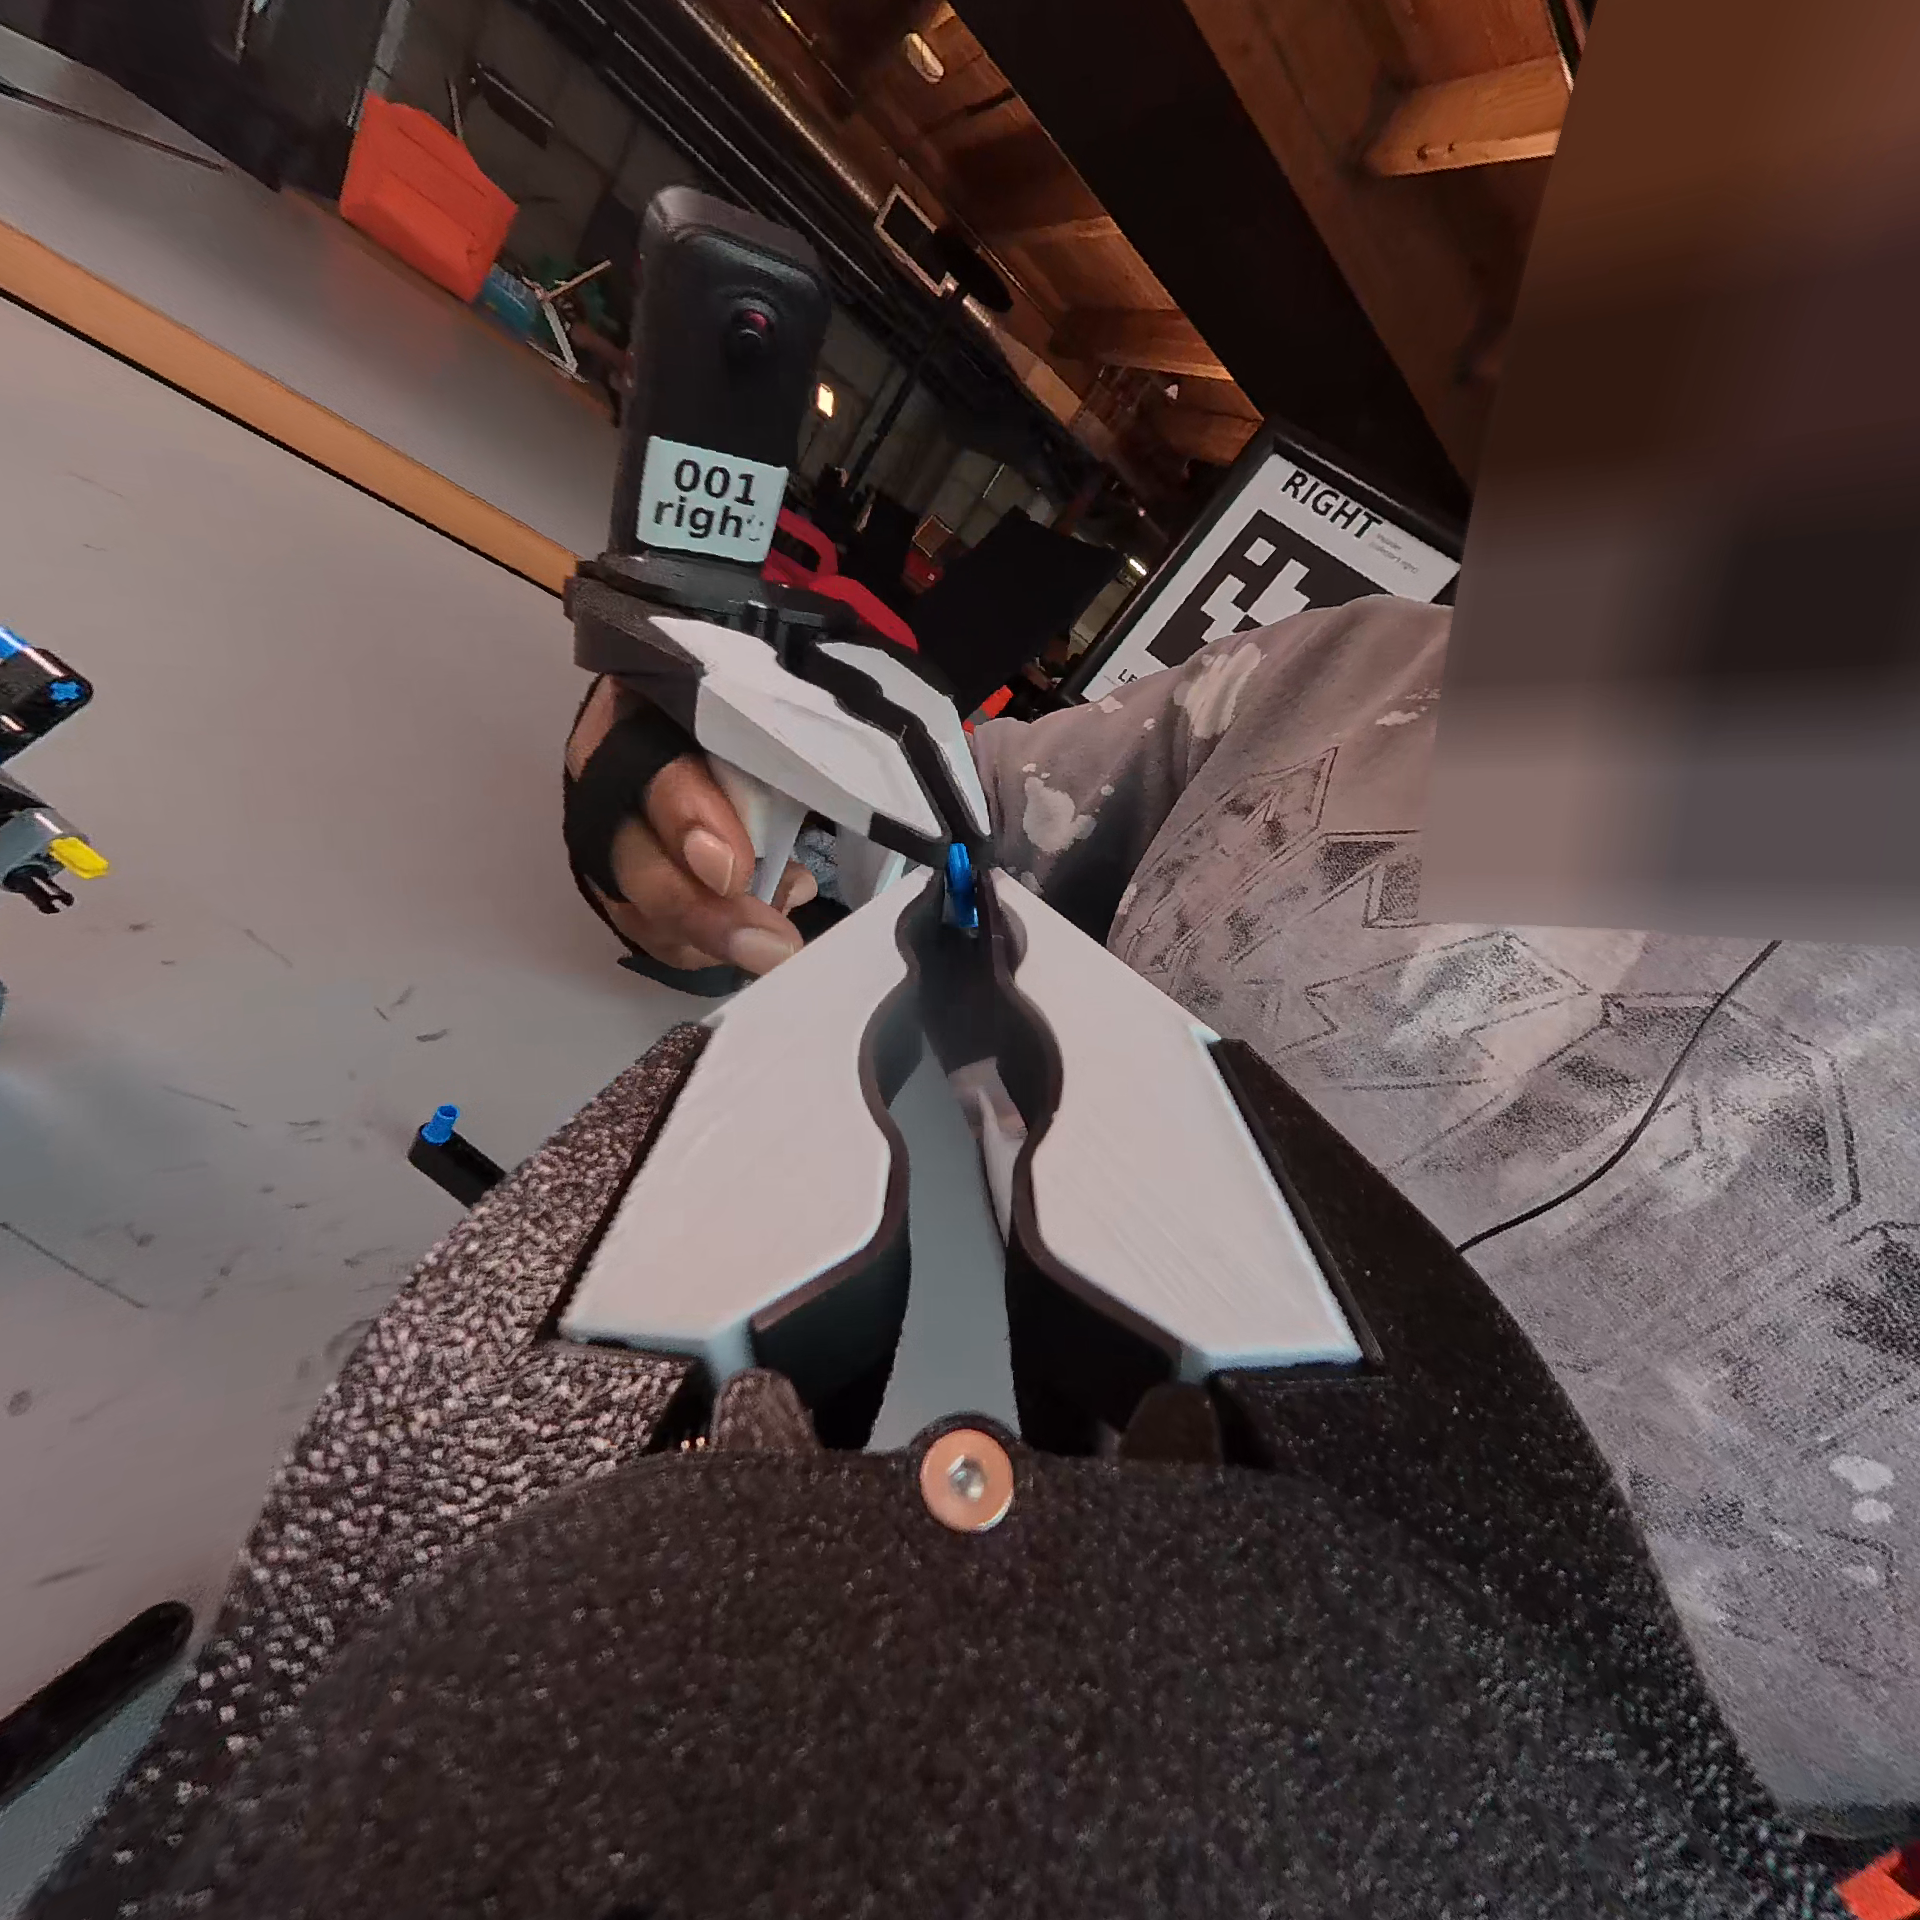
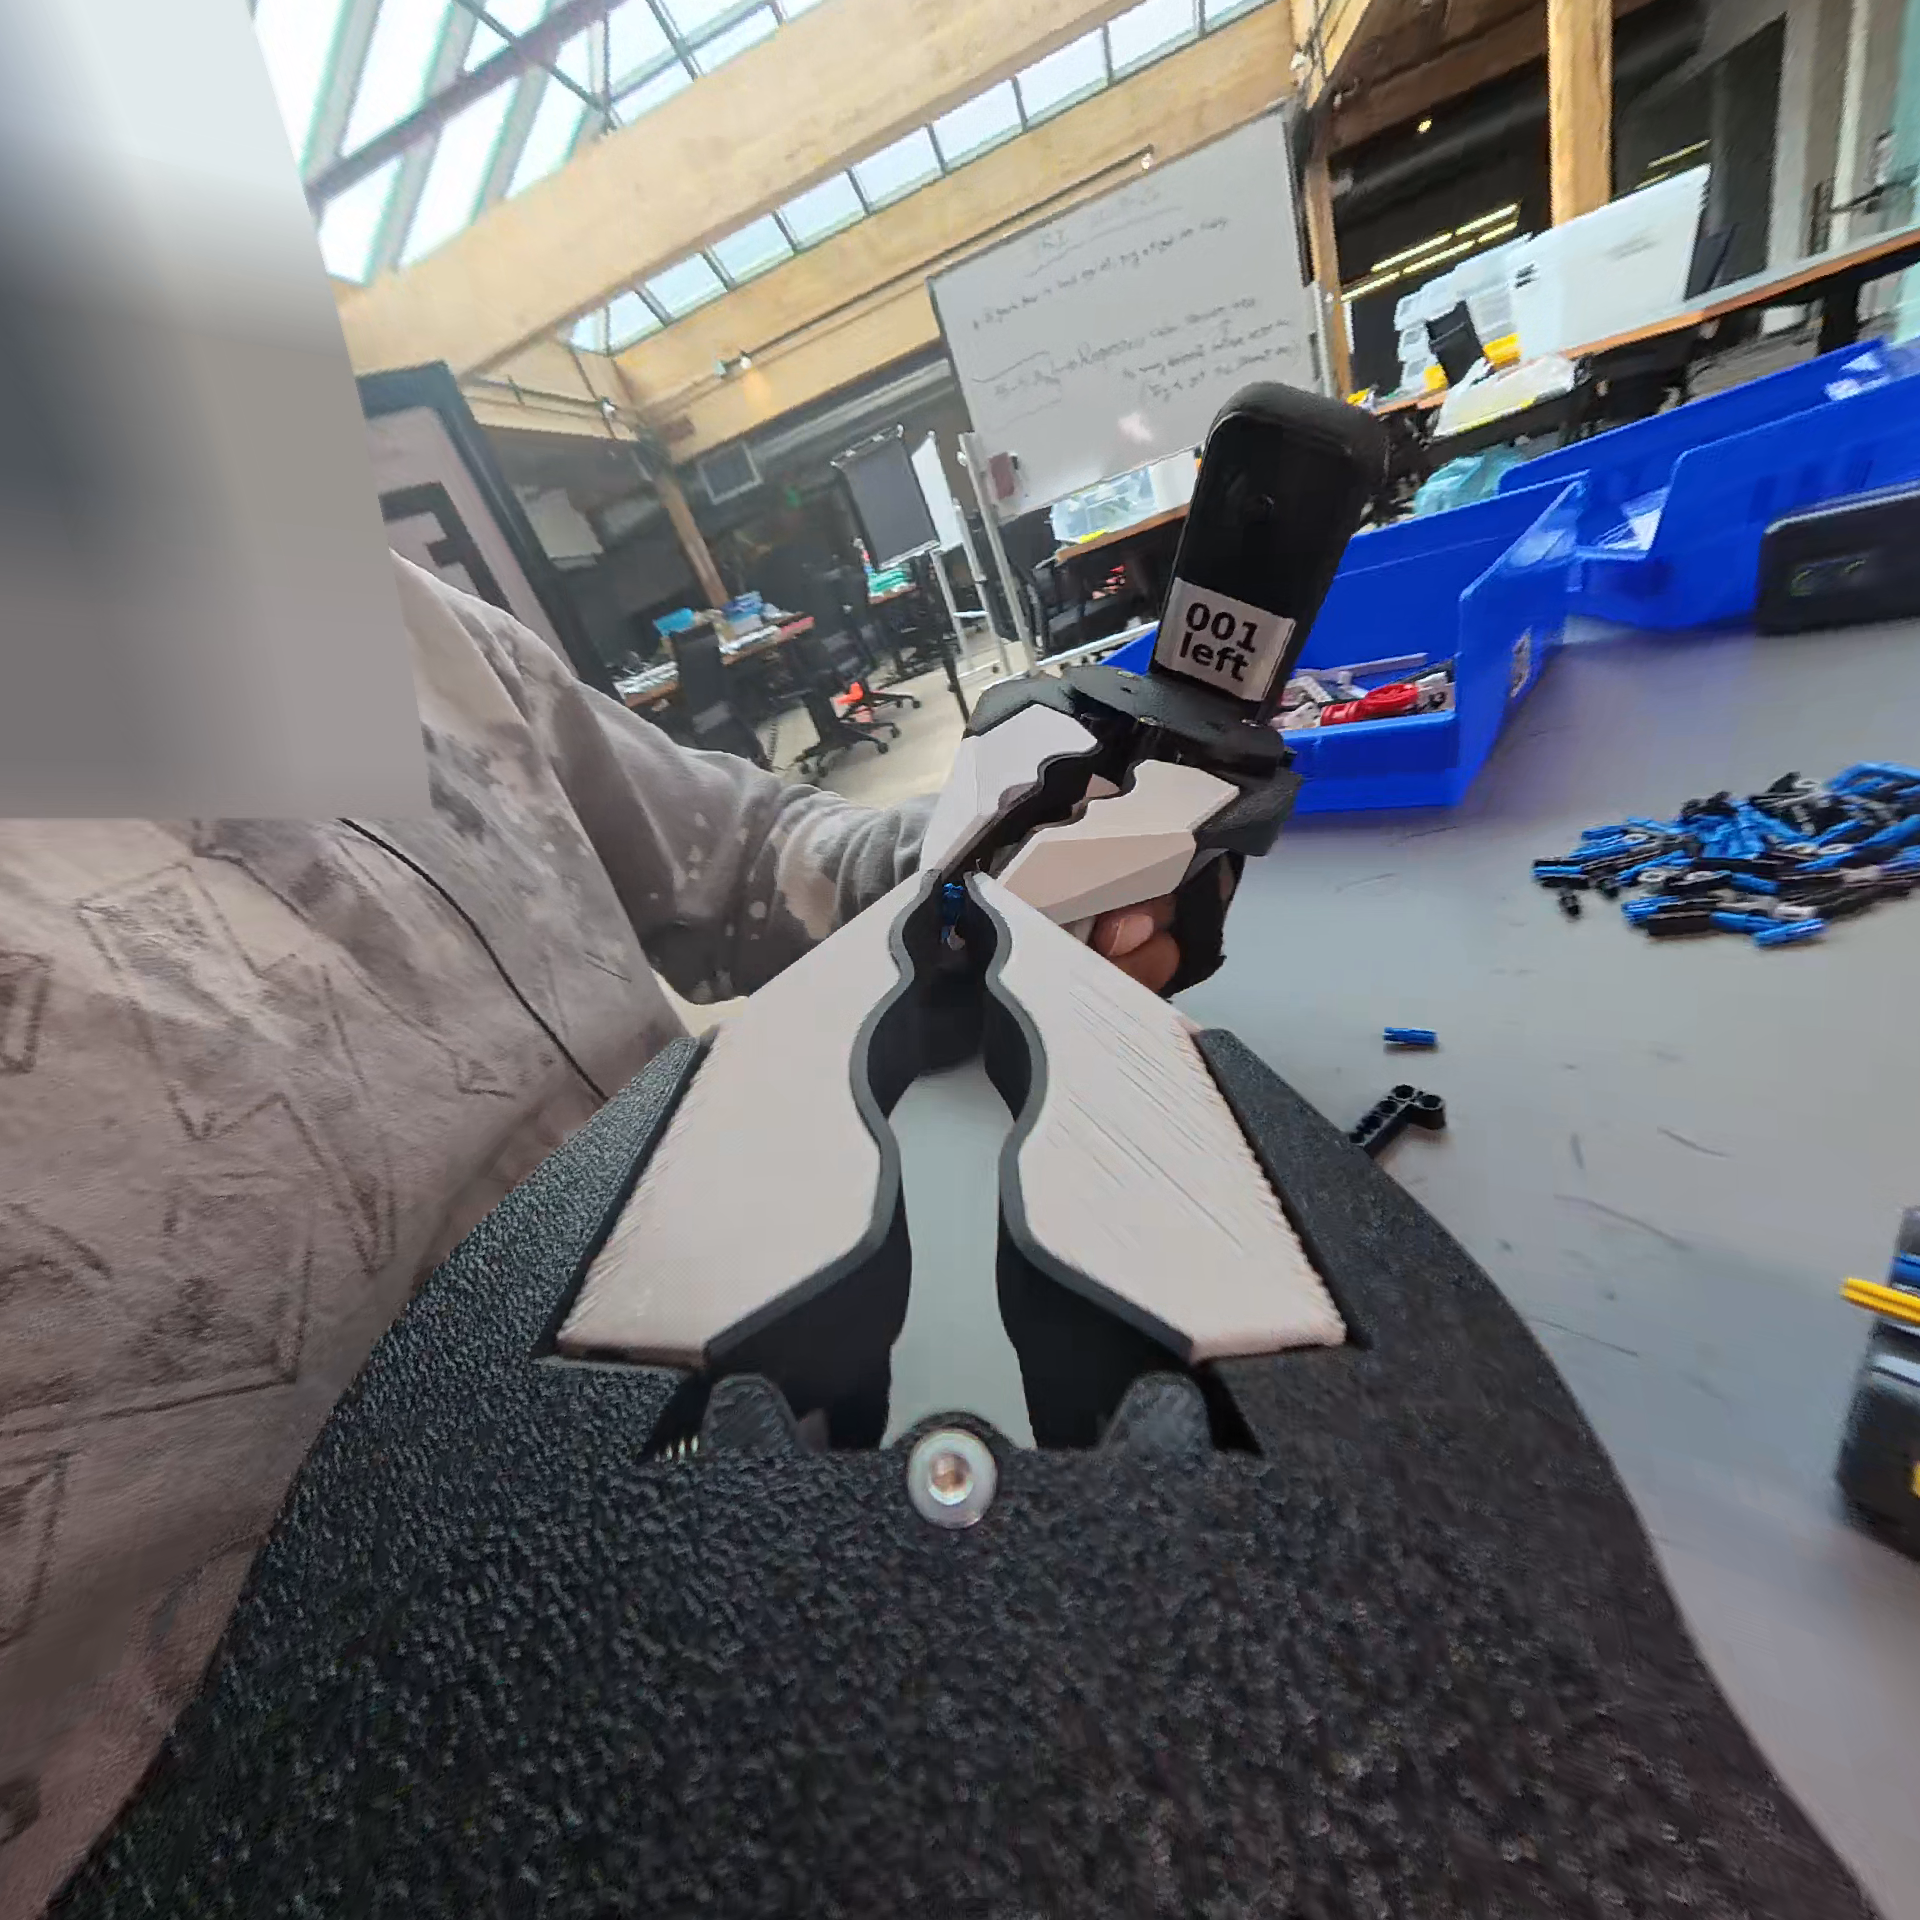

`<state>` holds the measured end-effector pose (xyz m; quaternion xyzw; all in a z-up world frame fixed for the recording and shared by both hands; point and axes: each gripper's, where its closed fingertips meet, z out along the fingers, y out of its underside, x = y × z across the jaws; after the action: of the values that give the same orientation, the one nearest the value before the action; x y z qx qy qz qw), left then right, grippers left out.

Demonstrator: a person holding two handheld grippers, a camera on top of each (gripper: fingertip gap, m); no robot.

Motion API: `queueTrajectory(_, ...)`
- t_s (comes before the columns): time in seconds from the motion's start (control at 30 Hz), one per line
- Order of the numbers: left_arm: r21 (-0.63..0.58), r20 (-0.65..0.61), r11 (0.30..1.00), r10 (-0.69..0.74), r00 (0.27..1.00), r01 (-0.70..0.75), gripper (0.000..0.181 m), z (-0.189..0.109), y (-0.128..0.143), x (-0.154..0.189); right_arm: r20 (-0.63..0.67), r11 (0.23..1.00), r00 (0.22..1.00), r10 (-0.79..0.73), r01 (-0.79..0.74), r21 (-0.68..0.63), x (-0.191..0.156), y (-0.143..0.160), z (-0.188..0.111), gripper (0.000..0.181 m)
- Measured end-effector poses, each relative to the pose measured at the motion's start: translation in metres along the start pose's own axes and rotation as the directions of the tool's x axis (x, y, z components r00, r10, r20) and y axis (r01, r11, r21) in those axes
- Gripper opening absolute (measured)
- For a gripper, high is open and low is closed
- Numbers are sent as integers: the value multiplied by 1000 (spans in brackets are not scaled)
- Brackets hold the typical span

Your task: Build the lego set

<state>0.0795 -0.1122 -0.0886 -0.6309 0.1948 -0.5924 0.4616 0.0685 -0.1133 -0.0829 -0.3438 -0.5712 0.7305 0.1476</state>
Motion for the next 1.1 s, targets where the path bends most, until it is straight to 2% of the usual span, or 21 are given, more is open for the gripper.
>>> queueTrajectory(0.17,6,-24,999,-36,999,36,5,1,0,4,60,996,994,93,-93,12,-4,-1,2,4)
queueTrajectory(0.27,97,15,994,-49,999,47,4,0,-12,-3,-12,993,996,91,-89,76,6,-10,2,4)
queueTrajectory(0.33,225,11,969,-106,994,101,4,-7,-30,-8,-115,987,993,25,-7,158,16,-25,-2,7)
queueTrajectory(0.4,350,-14,922,-173,985,167,4,-18,-46,-15,-242,970,962,-127,172,172,22,-37,-8,19)
queueTrajectory(0.47,418,-37,882,-223,974,218,4,-27,-53,-20,-364,919,867,-342,389,62,25,-37,-9,21)
queueTrajectory(0.57,453,-58,853,-262,963,259,4,-29,-55,-23,-484,766,621,-617,615,-187,34,-30,-4,21)
queueTrajectory(0.6,455,-61,849,-270,961,267,4,-28,-55,-23,-498,707,539,-680,661,-251,35,-29,-3,21)
queueTrajectory(0.67,454,-68,844,-286,956,285,4,-25,-53,-24,-495,615,422,-759,714,-334,34,-28,1,19)
queueTrajectory(0.77,453,-85,835,-310,947,313,4,-21,-51,-24,-512,544,304,-803,725,-422,41,-30,1,15)
queueTrajectory(0.9,448,-81,833,-324,943,325,4,-20,-48,-27,-512,527,278,-813,727,-441,43,-31,-2,5)
queueTrajectory(0.97,441,-72,835,-333,940,330,4,-20,-47,-29,-495,529,294,-818,724,-443,44,-29,-3,5)
queueTrajectory(1.1,400,-25,865,-321,947,303,5,-17,-41,-31,-478,658,478,-737,671,-342,43,-24,-7,4)
